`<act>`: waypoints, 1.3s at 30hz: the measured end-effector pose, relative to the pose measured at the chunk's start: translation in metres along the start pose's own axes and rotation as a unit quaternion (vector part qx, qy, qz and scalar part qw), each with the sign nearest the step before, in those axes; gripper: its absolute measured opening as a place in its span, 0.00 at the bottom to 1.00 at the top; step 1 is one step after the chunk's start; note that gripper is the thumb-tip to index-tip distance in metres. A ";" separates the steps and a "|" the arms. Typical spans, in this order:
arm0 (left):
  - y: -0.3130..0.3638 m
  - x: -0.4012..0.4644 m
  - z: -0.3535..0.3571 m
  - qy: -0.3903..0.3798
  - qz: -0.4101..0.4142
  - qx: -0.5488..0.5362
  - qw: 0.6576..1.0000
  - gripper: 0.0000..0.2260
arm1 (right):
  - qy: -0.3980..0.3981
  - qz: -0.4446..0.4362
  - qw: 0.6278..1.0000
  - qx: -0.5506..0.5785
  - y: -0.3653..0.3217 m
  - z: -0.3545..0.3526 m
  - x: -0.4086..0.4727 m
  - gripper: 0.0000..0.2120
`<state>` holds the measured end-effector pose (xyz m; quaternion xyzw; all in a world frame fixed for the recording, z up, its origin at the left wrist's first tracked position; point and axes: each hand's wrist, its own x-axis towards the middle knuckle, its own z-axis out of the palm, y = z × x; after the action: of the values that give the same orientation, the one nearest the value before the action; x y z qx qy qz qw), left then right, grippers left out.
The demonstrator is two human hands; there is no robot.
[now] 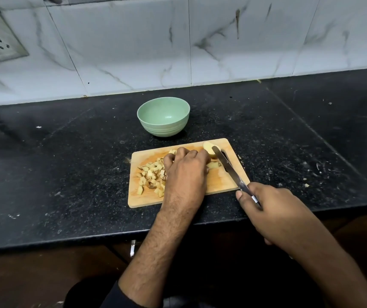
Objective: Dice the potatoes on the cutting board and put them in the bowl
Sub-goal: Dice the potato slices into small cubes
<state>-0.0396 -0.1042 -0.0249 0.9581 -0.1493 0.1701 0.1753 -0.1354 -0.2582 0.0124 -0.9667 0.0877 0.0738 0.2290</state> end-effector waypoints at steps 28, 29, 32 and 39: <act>-0.016 -0.005 -0.007 0.028 -0.025 -0.027 0.999 0.09 | -0.028 -0.010 0.999 -0.045 -0.002 0.008 -0.007 0.17; -0.016 -0.007 -0.008 0.029 -0.031 -0.031 0.999 0.10 | -0.026 -0.010 0.999 -0.042 -0.003 0.008 -0.007 0.16; -0.014 -0.013 -0.008 0.032 -0.053 -0.016 0.998 0.16 | -0.020 -0.014 0.999 -0.026 -0.006 0.008 -0.003 0.15; -0.005 -0.012 -0.007 0.004 -0.066 -0.032 0.997 0.18 | -0.032 -0.014 0.999 -0.036 -0.006 0.011 0.000 0.16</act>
<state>-0.0508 -0.0948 -0.0250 0.9592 -0.0905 0.1571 0.2171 -0.1349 -0.2474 0.0050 -0.9725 0.0637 0.1044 0.1981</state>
